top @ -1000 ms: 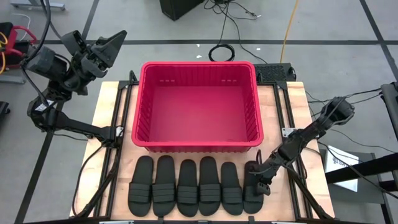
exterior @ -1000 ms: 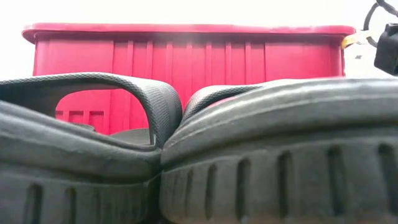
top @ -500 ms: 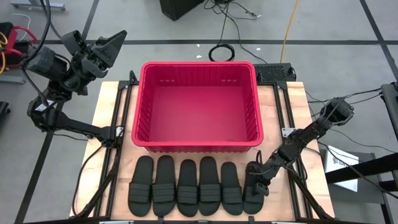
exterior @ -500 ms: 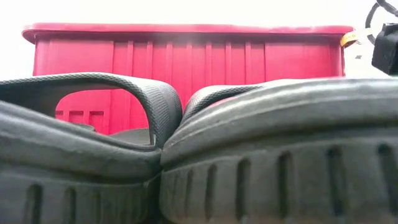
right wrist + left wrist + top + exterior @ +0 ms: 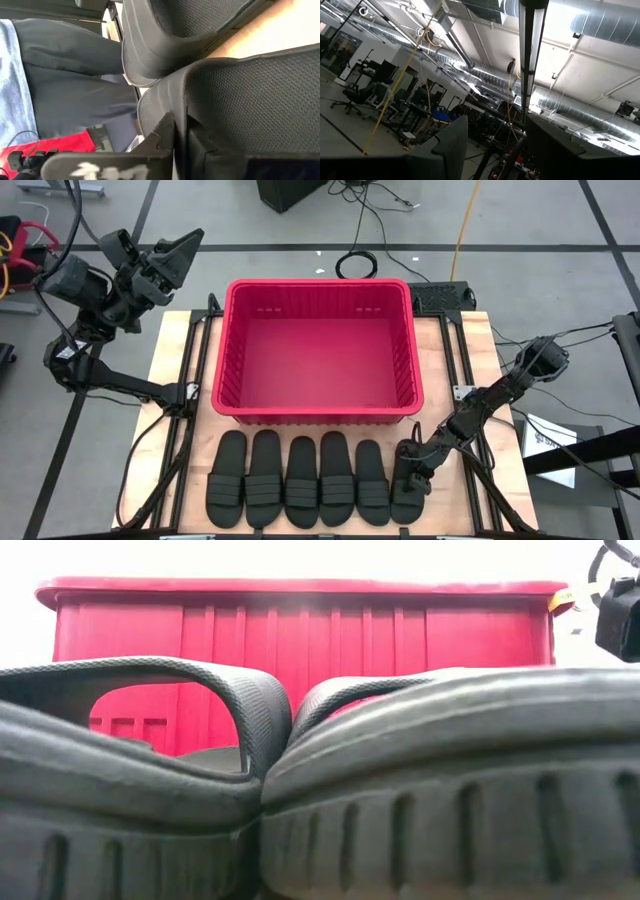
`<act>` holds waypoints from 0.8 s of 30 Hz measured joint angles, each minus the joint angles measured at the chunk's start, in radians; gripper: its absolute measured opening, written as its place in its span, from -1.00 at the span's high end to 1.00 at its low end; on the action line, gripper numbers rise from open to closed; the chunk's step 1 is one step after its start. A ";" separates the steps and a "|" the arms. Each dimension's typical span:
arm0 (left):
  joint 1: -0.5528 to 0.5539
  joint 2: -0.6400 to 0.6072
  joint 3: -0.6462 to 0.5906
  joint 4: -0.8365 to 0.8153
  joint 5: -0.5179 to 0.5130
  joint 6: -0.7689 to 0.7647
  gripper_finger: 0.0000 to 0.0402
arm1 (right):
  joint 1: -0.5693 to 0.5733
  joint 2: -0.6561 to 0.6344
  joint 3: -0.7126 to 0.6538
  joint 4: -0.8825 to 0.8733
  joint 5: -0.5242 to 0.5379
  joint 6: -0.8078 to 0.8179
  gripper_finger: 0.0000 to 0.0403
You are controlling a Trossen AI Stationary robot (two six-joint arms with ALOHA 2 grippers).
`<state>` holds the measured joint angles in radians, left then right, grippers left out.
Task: Pick and place slides into bin
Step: Put the black slide into the red bin
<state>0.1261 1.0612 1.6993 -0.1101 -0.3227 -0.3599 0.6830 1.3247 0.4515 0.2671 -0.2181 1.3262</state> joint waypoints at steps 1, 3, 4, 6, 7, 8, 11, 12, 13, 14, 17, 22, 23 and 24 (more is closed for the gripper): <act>0.000 0.000 0.000 0.000 0.002 0.000 0.00 | 0.000 0.000 0.000 0.001 -0.013 0.010 0.95; 0.000 0.000 0.000 0.000 0.006 0.006 0.00 | -0.001 0.000 0.000 0.004 -0.045 0.030 0.95; 0.000 0.000 0.000 0.000 0.007 0.011 0.00 | -0.002 0.000 0.000 0.007 -0.064 0.044 0.96; 0.000 0.000 0.000 -0.001 0.008 0.015 0.00 | -0.002 -0.001 0.000 0.011 -0.098 0.060 0.98; 0.000 0.000 0.000 -0.002 0.011 0.015 0.00 | -0.002 -0.004 0.000 0.011 -0.111 0.073 0.98; 0.000 0.000 0.000 -0.005 0.016 0.015 0.00 | -0.001 -0.008 0.000 0.011 -0.120 0.081 0.97; 0.000 -0.001 0.000 -0.015 0.043 0.015 0.00 | -0.002 -0.023 0.000 0.011 -0.123 0.104 0.96; 0.000 -0.001 0.000 -0.021 0.051 0.014 0.00 | -0.003 -0.028 0.000 0.014 -0.123 0.110 0.96; 0.000 -0.001 0.000 -0.026 0.058 0.013 0.00 | -0.003 -0.034 0.000 0.017 -0.122 0.122 0.97; 0.000 -0.001 0.000 -0.030 0.062 0.012 0.00 | -0.003 -0.042 0.000 0.017 -0.123 0.132 0.97; 0.000 -0.001 0.000 -0.041 0.064 0.011 0.00 | -0.003 -0.066 -0.001 0.049 -0.122 0.152 0.98; 0.000 -0.004 0.000 -0.066 0.064 0.001 0.00 | -0.021 -0.101 -0.001 0.151 -0.095 0.197 0.97; 0.000 -0.004 0.000 -0.071 0.064 0.000 0.00 | -0.026 -0.105 -0.001 0.171 -0.081 0.213 0.97; 0.000 -0.006 0.000 -0.078 0.065 -0.001 0.00 | -0.032 -0.107 -0.001 0.199 -0.071 0.224 0.97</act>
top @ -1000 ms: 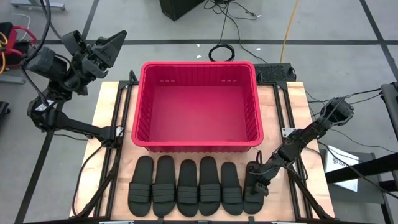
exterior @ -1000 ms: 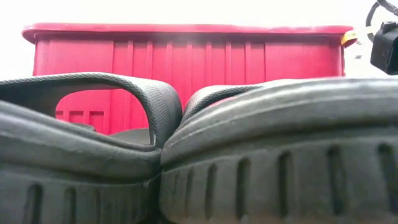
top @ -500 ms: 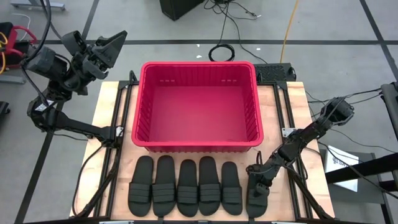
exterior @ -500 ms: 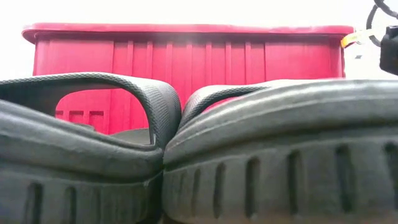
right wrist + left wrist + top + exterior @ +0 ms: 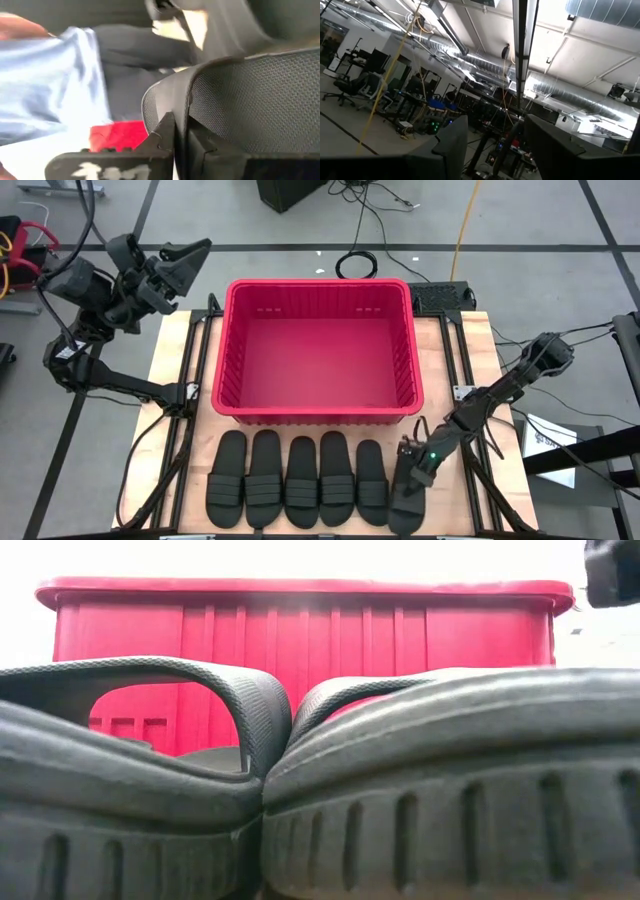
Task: Pick and place slides into bin
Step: Put the black slide into the red bin
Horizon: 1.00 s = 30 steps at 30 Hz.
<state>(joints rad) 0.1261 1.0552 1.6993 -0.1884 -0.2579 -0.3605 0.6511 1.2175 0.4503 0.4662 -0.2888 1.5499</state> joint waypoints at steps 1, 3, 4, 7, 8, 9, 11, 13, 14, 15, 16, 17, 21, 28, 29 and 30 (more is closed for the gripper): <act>0.000 -0.002 0.000 -0.010 0.006 0.000 0.00 | -0.007 -0.001 0.000 0.031 0.005 0.007 0.97; 0.000 -0.003 0.000 -0.022 0.023 0.008 0.00 | -0.021 -0.002 0.000 0.097 0.007 0.025 0.97; 0.000 -0.003 0.000 -0.025 0.029 0.017 0.00 | -0.028 -0.002 0.000 0.130 0.007 0.035 0.97; 0.000 -0.003 0.000 -0.028 0.033 0.037 0.00 | -0.052 -0.002 0.000 0.252 0.015 0.050 0.97; 0.000 -0.003 0.000 -0.027 0.032 0.037 0.00 | -0.060 -0.002 0.000 0.295 0.026 0.052 0.97; 0.000 -0.003 0.000 -0.026 0.030 0.036 0.00 | -0.069 -0.002 0.000 0.342 0.030 0.054 0.97; 0.000 -0.003 0.000 -0.026 0.021 0.037 0.00 | -0.090 -0.002 0.000 0.424 0.031 0.053 0.97; 0.000 -0.003 0.000 -0.025 0.017 0.041 0.00 | -0.113 -0.002 0.000 0.492 0.031 0.053 0.97; 0.000 -0.003 0.000 -0.025 0.012 0.041 0.00 | -0.125 -0.002 0.000 0.529 0.030 0.053 0.97; 0.001 -0.003 0.000 -0.025 0.000 0.041 0.00 | -0.136 -0.002 0.000 0.574 0.031 0.050 0.97; 0.002 -0.003 0.000 -0.025 -0.010 0.041 0.00 | -0.149 -0.002 0.000 0.618 0.032 0.044 0.97; 0.003 -0.003 0.000 -0.025 -0.020 0.040 0.00 | -0.164 -0.003 0.002 0.661 0.031 0.036 0.97; 0.004 -0.003 0.000 -0.024 -0.046 0.027 0.00 | -0.219 -0.002 0.029 0.777 0.015 0.017 0.97; 0.005 -0.001 0.000 -0.008 -0.117 0.018 0.00 | -0.341 -0.003 0.136 0.833 -0.130 -0.037 0.97; 0.004 -0.001 0.000 -0.003 -0.123 0.018 0.00 | -0.365 -0.003 0.153 0.833 -0.156 -0.050 0.97; 0.004 -0.001 0.000 0.005 -0.129 0.018 0.00 | -0.391 -0.003 0.170 0.833 -0.180 -0.060 0.97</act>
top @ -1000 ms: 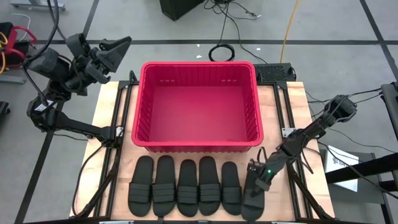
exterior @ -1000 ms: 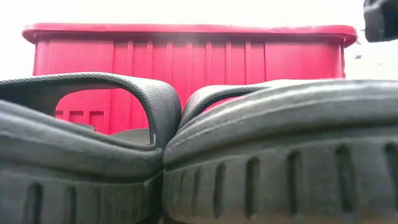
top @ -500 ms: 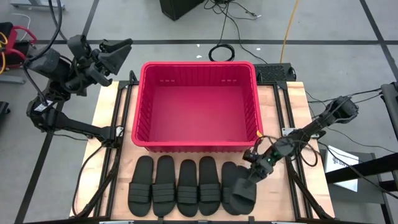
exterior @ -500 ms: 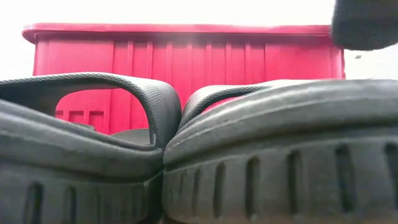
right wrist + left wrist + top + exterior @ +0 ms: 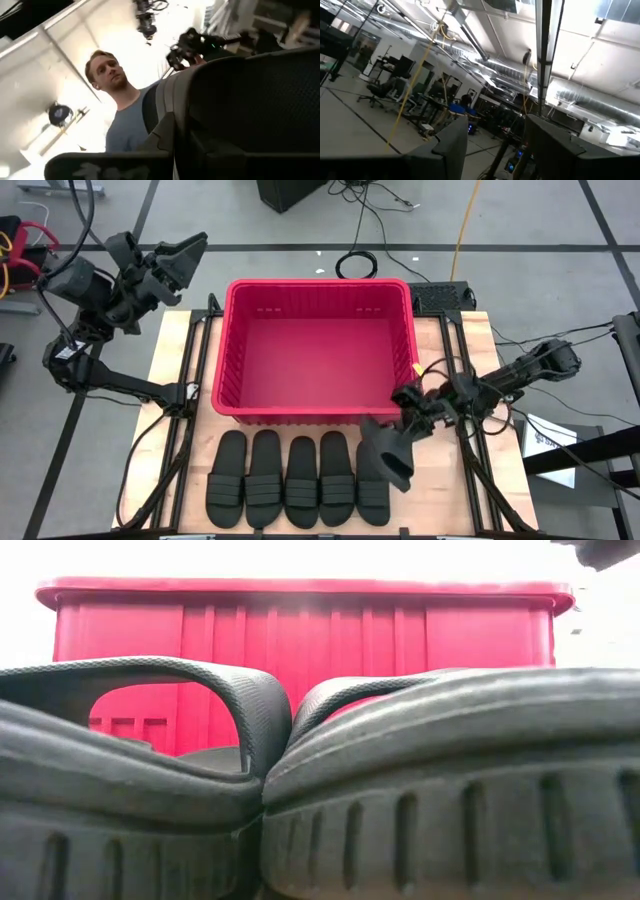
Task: Pick and place slides into bin
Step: Put the black slide into the red bin
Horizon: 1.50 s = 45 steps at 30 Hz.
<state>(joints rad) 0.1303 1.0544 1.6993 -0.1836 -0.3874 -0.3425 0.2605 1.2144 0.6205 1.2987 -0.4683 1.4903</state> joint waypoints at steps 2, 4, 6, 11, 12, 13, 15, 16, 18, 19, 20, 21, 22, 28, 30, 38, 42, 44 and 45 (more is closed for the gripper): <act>0.000 0.000 0.000 0.015 -0.007 0.006 0.00 | -0.054 0.000 0.030 -0.002 -0.049 -0.012 0.97; 0.000 0.000 0.000 0.032 -0.007 0.012 0.00 | -0.111 0.000 0.056 -0.007 -0.097 -0.018 0.97; 0.000 0.000 0.000 0.044 -0.010 0.017 0.00 | -0.166 0.000 0.080 -0.009 -0.159 -0.018 0.97; 0.000 0.000 0.000 0.067 -0.014 0.018 0.00 | -0.308 0.000 0.143 -0.068 -0.327 -0.018 0.97; 0.000 0.000 0.000 0.070 -0.014 0.020 0.00 | -0.339 0.000 0.163 -0.103 -0.373 -0.020 0.97; 0.000 0.000 0.000 0.073 -0.015 0.021 0.00 | -0.367 0.000 0.183 -0.148 -0.423 -0.030 0.97; 0.000 0.000 0.000 0.074 -0.015 0.023 0.00 | -0.421 0.000 0.225 -0.250 -0.510 -0.076 0.97; 0.000 0.000 0.000 0.074 -0.015 0.023 0.00 | -0.445 0.001 0.247 -0.298 -0.549 -0.107 0.97; 0.000 0.000 0.000 0.075 -0.015 0.023 0.00 | -0.493 0.001 0.290 -0.369 -0.603 -0.162 0.97; 0.000 0.000 0.000 0.075 -0.015 0.022 0.00 | -0.517 0.001 0.311 -0.398 -0.629 -0.181 0.97; 0.000 0.000 0.000 0.076 -0.015 0.022 0.00 | -0.542 0.001 0.331 -0.425 -0.654 -0.194 0.97; 0.000 0.000 0.000 0.076 -0.015 0.022 0.00 | -0.568 0.000 0.348 -0.446 -0.679 -0.199 0.97; 0.000 0.000 0.000 0.076 -0.015 0.022 0.00 | -0.594 0.000 0.364 -0.465 -0.701 -0.200 0.97; 0.000 0.000 0.000 0.076 -0.014 0.020 0.00 | -0.742 0.000 0.449 -0.480 -0.715 -0.239 0.97; 0.000 0.000 0.000 0.076 -0.014 0.020 0.00 | -0.780 0.000 0.475 -0.480 -0.713 -0.269 0.97; 0.000 0.005 0.000 0.078 -0.023 0.024 0.00 | -0.884 0.001 0.586 -0.482 -0.589 -0.493 0.97; 0.000 0.010 0.000 0.076 -0.061 0.024 0.00 | -0.915 0.000 0.680 -0.559 -0.437 -0.662 0.97; 0.000 0.014 0.000 0.079 -0.067 0.023 0.00 | -0.924 0.001 0.739 -0.647 -0.366 -0.742 0.97; 0.000 0.015 0.000 0.079 -0.067 0.023 0.00 | -0.928 0.002 0.774 -0.697 -0.342 -0.785 0.97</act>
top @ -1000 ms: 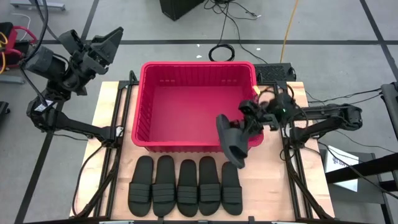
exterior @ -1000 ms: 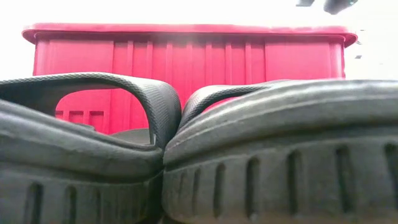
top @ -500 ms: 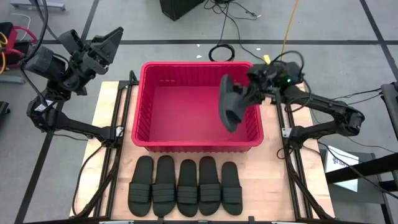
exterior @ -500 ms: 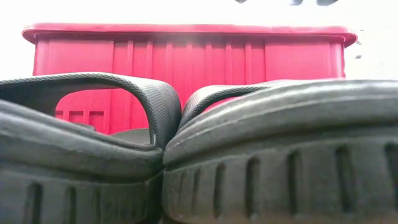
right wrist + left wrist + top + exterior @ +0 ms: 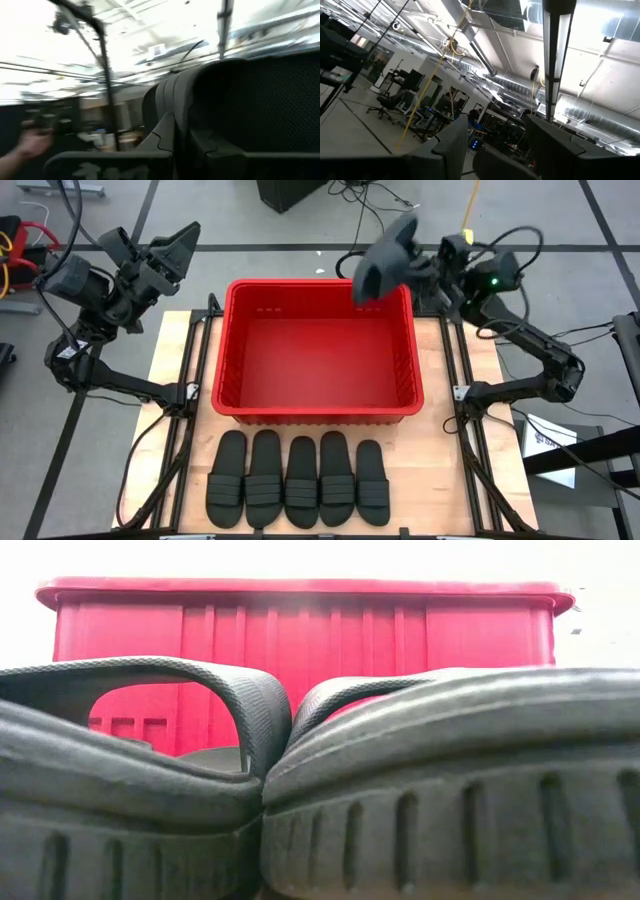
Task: Pick and place slides into bin
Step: Put the black slide into the red bin
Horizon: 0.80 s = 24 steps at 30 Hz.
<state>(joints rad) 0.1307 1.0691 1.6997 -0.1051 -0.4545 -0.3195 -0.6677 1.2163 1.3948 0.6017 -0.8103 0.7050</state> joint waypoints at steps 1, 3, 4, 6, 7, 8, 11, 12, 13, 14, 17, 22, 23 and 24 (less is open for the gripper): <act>0.000 0.002 0.000 -0.001 0.000 0.000 0.00 | -0.004 0.000 0.041 -0.061 0.019 -0.047 0.97; 0.000 0.007 0.000 -0.001 0.000 -0.001 0.00 | -0.006 0.000 0.129 -0.200 0.075 -0.158 0.97; 0.000 0.007 0.000 -0.003 0.000 -0.001 0.00 | -0.006 0.000 0.176 -0.276 0.112 -0.219 0.97; 0.000 0.011 0.000 -0.003 0.000 -0.004 0.00 | -0.005 0.005 0.266 -0.420 0.192 -0.317 0.97; 0.000 0.011 0.000 -0.002 0.000 -0.008 0.00 | -0.005 0.010 0.309 -0.489 0.239 -0.358 0.97; 0.000 0.012 0.000 -0.002 0.001 -0.014 0.00 | -0.005 0.013 0.348 -0.555 0.291 -0.398 0.97; 0.000 0.015 0.000 -0.003 0.002 -0.016 0.00 | -0.005 0.025 0.454 -0.744 0.444 -0.509 0.97; 0.000 0.016 0.000 -0.003 0.003 -0.016 0.00 | -0.005 0.029 0.484 -0.804 0.496 -0.544 0.97; 0.000 0.017 0.000 -0.003 0.004 -0.016 0.00 | -0.005 0.036 0.513 -0.865 0.540 -0.572 0.97; 0.000 0.018 0.000 -0.003 0.006 -0.016 0.00 | -0.005 0.045 0.541 -0.929 0.568 -0.591 0.97; 0.000 0.018 0.000 -0.003 0.005 -0.014 0.00 | -0.006 0.091 0.608 -1.125 0.580 -0.576 0.97; 0.000 0.018 0.000 -0.003 0.000 0.000 0.00 | -0.002 0.181 0.691 -1.419 0.548 -0.586 0.97; 0.000 0.018 0.000 -0.003 0.000 0.001 0.00 | -0.002 0.197 0.707 -1.453 0.529 -0.586 0.97; 0.000 0.018 0.000 -0.003 0.000 0.001 0.00 | -0.003 0.212 0.723 -1.493 0.517 -0.587 0.97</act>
<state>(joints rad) 0.1304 1.0870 1.6997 -0.1078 -0.4541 -0.3183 -0.6709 1.4285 2.1173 -0.8913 -0.2934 0.1176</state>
